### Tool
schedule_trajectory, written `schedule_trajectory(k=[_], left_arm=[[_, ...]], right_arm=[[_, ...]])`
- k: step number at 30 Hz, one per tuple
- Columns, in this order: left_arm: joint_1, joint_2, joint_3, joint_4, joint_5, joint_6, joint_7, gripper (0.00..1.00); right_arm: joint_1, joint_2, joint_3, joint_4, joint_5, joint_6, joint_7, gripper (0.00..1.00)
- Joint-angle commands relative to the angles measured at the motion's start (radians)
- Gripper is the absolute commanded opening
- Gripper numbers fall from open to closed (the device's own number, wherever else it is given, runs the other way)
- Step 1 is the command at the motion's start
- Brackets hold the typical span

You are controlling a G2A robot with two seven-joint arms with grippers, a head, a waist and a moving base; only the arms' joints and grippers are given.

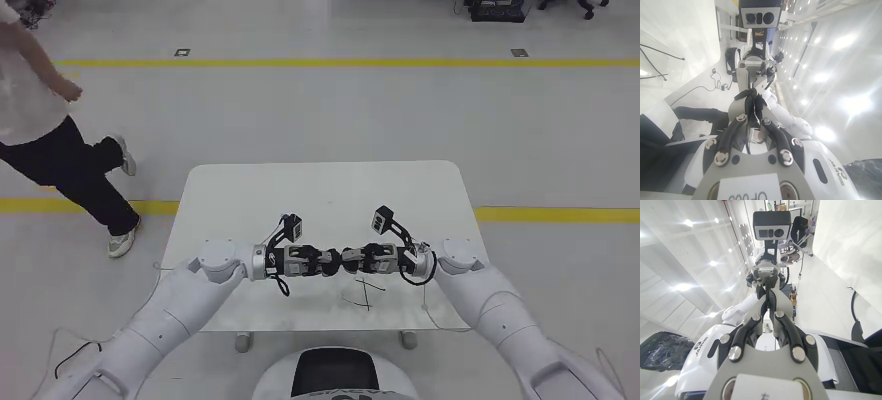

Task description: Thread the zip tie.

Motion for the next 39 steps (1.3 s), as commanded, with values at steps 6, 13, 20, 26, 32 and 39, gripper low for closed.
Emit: schedule_trajectory(k=[6,13,20,26,32,39], left_arm=[[-0.006,-0.002,0.002,0.008,-0.001,-0.001,-0.001,0.00],[-0.007,0.002,-0.015,0.027,0.011,-0.050,-0.009,0.00],[0.015,0.017,-0.061,0.048,0.019,-0.143,-0.031,0.00],[0.027,0.020,-0.083,0.066,-0.028,-0.184,-0.051,0.00],[0.041,0.026,-0.092,0.051,0.003,-0.180,-0.022,0.00],[0.087,0.051,-0.154,0.029,0.014,-0.195,-0.035,0.00]], right_arm=[[0.001,-0.002,0.002,0.007,0.007,-0.002,-0.006,1.00],[-0.009,0.004,0.027,0.003,0.013,-0.006,-0.011,1.00],[-0.019,0.009,0.048,-0.003,0.016,0.001,-0.025,1.00],[-0.019,0.009,0.048,-0.003,0.016,0.001,-0.025,1.00],[-0.019,0.009,0.048,-0.003,0.016,0.001,-0.025,1.00],[-0.019,0.009,0.048,-0.003,0.016,0.001,-0.025,1.00]])
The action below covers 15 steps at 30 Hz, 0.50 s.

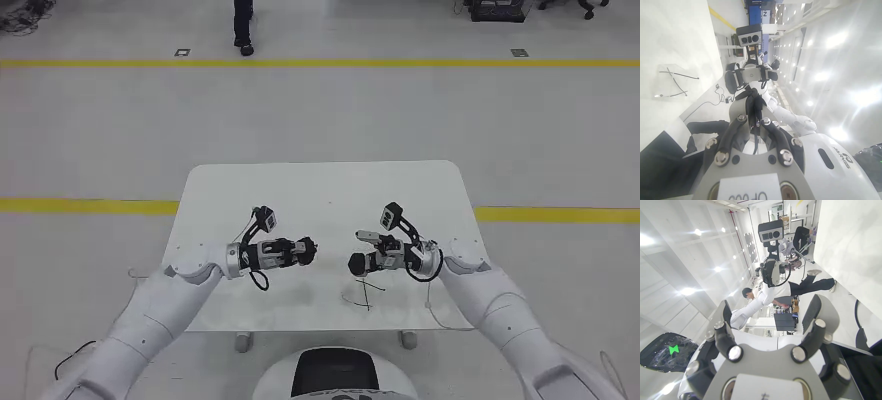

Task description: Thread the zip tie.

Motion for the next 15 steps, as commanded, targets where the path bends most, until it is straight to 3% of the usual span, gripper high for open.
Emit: schedule_trajectory(k=[1,7,10,15], left_arm=[[0.014,0.006,-0.014,-0.009,-0.002,-0.001,0.000,0.00],[0.040,0.013,-0.025,-0.053,0.015,0.008,0.013,0.00],[0.044,0.014,-0.024,-0.069,0.021,0.018,0.016,0.00],[0.045,0.013,-0.019,-0.077,0.015,0.024,0.017,0.00]], right_arm=[[0.000,0.000,0.000,0.000,0.000,0.000,0.000,1.00],[-0.001,0.000,0.000,-0.005,-0.012,-0.001,-0.016,1.00],[0.008,0.014,0.005,-0.038,-0.156,0.027,-0.075,1.00],[-0.007,0.049,0.029,-0.178,-0.463,0.134,-0.206,1.00]])
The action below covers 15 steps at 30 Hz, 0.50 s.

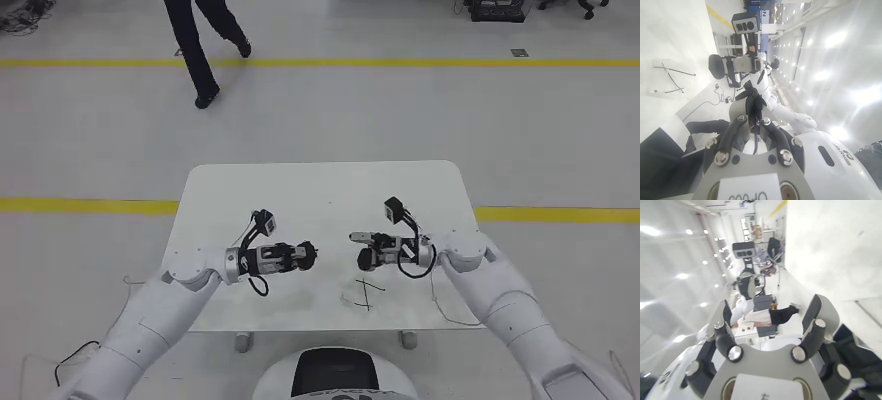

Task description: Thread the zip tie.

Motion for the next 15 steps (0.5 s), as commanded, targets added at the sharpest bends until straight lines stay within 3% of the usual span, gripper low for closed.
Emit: schedule_trajectory(k=[1,4,15], left_arm=[[0.000,0.000,0.001,0.000,-0.001,-0.001,0.002,0.00],[0.000,-0.001,0.003,0.000,-0.004,-0.001,0.005,0.00],[0.000,-0.001,0.003,0.000,-0.004,-0.001,0.005,0.00]], right_arm=[[-0.014,0.011,0.011,-0.062,-0.106,0.021,-0.034,1.00],[-0.039,0.026,0.012,-0.131,-0.223,0.014,-0.015,1.00],[-0.040,0.027,0.007,-0.136,-0.261,0.022,-0.037,1.00]])
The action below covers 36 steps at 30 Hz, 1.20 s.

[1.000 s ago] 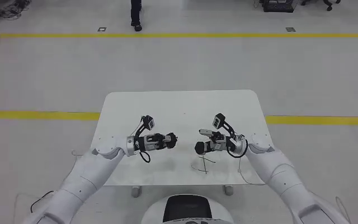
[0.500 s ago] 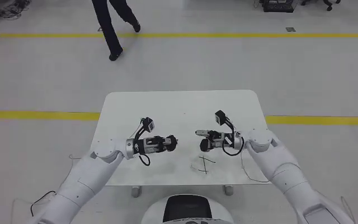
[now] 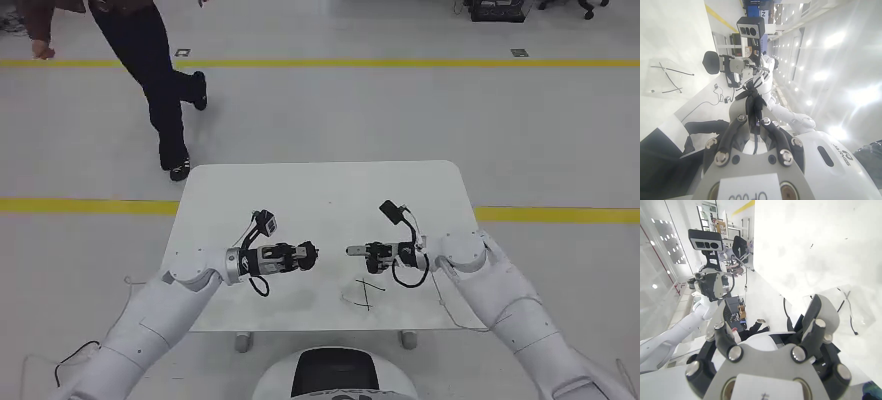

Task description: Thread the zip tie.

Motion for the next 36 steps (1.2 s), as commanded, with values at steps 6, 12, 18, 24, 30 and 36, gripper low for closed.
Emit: schedule_trajectory(k=[6,12,18,24,30,36], left_arm=[[0.000,0.000,0.000,0.000,0.000,0.000,0.000,0.00],[0.000,0.000,0.000,0.000,0.000,0.000,0.000,0.00],[0.000,0.000,0.000,0.000,0.000,0.000,0.000,0.00],[0.000,0.000,0.000,0.000,0.000,0.000,0.000,0.00],[0.000,0.000,0.000,0.000,0.000,0.000,0.000,0.00],[0.000,0.000,0.000,0.000,0.000,0.000,0.000,0.00]], right_arm=[[0.046,0.017,-0.036,-0.072,-0.298,-0.005,0.037,1.00],[0.079,0.020,-0.138,-0.132,-0.601,-0.070,0.078,1.00],[0.080,0.020,-0.146,-0.132,-0.609,-0.080,0.086,1.00],[0.078,0.020,-0.155,-0.140,-0.650,-0.099,0.065,1.00],[0.116,0.021,-0.209,-0.159,-0.775,-0.165,0.157,1.00],[0.157,0.003,-0.291,-0.135,-0.846,-0.197,0.211,1.00]])
